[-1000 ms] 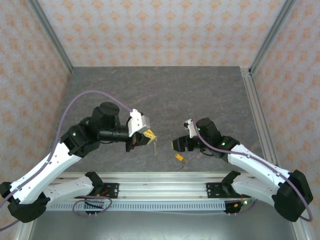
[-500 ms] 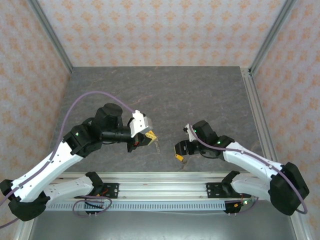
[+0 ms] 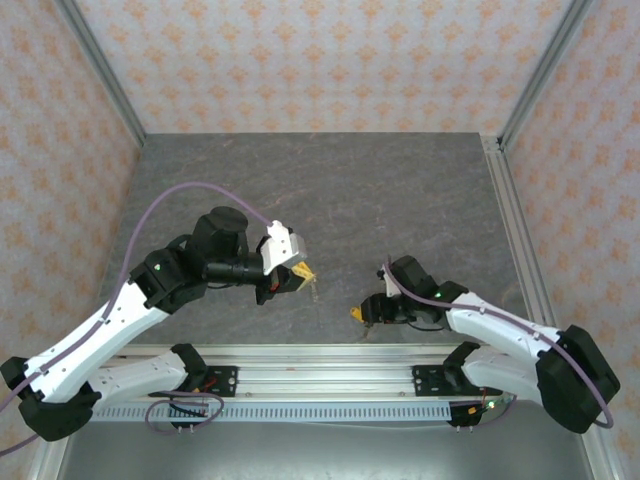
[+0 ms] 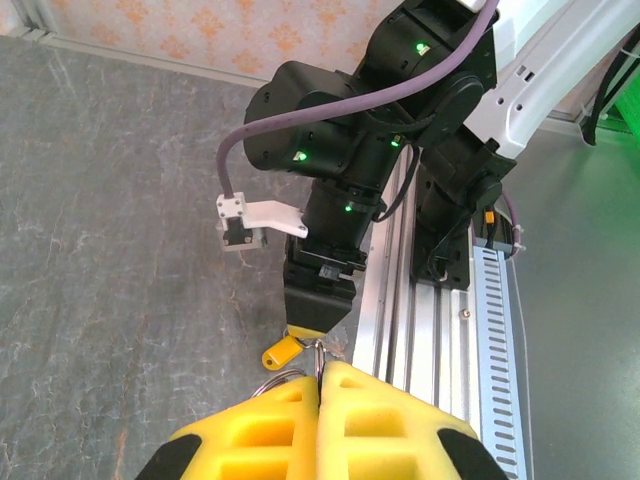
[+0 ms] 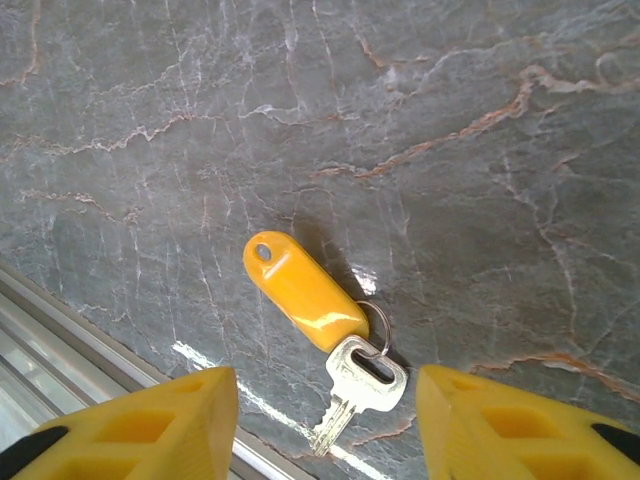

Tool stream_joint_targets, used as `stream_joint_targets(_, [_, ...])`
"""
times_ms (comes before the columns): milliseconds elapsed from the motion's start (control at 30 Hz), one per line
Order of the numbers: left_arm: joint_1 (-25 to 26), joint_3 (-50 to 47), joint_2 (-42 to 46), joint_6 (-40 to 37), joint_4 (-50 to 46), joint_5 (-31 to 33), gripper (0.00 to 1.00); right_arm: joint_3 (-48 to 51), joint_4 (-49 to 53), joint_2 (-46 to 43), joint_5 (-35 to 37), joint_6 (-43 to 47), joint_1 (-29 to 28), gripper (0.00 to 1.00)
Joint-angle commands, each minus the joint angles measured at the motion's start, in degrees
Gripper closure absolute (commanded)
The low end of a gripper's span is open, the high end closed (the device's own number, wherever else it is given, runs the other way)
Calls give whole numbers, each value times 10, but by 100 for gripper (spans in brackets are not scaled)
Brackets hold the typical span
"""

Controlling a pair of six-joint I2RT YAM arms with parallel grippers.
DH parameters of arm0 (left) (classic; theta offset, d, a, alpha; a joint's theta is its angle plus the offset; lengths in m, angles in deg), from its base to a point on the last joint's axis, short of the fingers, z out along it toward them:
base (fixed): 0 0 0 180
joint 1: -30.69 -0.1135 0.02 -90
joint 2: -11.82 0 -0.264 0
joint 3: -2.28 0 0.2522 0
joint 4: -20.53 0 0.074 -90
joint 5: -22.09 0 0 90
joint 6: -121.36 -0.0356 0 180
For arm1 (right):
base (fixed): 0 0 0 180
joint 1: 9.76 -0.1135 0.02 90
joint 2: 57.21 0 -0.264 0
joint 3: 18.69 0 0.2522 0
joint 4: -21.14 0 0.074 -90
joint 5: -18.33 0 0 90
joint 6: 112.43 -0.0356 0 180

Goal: Put the keys on the keyring

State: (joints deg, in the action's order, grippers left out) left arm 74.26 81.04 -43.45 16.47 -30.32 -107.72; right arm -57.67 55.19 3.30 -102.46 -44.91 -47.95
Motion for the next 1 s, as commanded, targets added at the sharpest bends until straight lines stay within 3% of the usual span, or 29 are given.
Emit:
stream_joint_targets(0, [3, -7, 0, 7, 8, -8, 100, 3, -8, 22, 12, -10, 2, 52])
stream_joint_targets(200, [2, -8, 2, 9, 10, -6, 100, -3, -23, 38, 11, 1, 2, 62])
stream_joint_targets(567, [2, -10, 3, 9, 9, -9, 100, -20, -40, 104, -11, 20, 3, 65])
stream_joint_targets(967, [2, -8, 1, 7, 7, -9, 100, -7, -56, 89, -35, 18, 3, 73])
